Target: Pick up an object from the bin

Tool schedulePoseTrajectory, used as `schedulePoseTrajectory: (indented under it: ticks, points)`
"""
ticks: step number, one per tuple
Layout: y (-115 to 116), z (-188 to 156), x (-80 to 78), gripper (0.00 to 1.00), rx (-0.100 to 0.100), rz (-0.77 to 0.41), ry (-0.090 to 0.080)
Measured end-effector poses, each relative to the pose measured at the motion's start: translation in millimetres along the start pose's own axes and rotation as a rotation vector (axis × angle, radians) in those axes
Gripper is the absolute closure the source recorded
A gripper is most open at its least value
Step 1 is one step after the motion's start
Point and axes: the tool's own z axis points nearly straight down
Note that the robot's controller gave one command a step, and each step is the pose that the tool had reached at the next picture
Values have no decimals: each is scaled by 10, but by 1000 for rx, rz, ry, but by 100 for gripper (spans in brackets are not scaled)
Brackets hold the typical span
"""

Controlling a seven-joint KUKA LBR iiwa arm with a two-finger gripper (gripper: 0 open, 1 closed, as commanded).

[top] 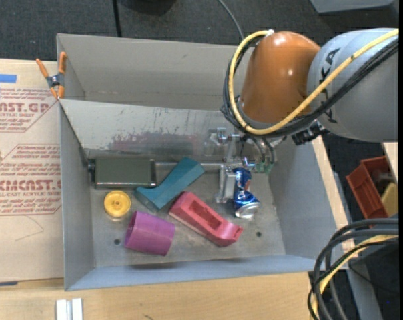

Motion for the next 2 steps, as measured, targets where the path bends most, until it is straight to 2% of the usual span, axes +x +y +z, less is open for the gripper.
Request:
schedulePoseTrajectory:
  ticks: [1,2]
  points:
    - [0,-47,-13,0,-1,1,-8]
    - [-110,350,105,0,-2,15,-14]
